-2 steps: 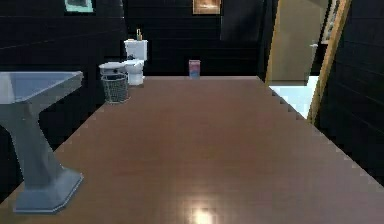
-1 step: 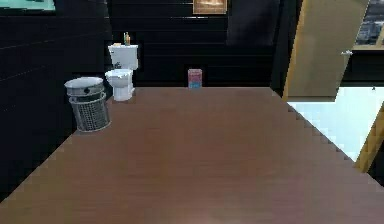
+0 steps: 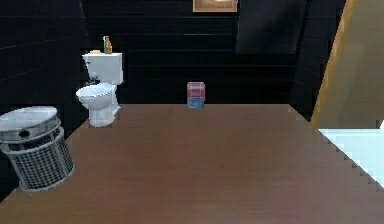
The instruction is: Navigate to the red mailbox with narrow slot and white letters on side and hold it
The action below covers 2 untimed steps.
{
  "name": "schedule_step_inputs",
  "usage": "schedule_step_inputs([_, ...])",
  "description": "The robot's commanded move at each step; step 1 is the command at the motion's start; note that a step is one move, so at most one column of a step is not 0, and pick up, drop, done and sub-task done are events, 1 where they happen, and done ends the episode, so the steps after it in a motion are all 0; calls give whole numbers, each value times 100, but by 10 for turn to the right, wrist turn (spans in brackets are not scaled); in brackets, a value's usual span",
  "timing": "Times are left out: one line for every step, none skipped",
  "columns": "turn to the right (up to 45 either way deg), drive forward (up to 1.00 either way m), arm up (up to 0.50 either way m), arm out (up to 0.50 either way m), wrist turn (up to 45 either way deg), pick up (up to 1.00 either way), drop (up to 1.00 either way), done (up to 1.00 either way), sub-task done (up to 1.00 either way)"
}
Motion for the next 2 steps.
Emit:
schedule_step_inputs([0,100,0,0,0,0,0,0,0])
schedule_step_inputs([0,100,0,0,0,0,0,0,0])
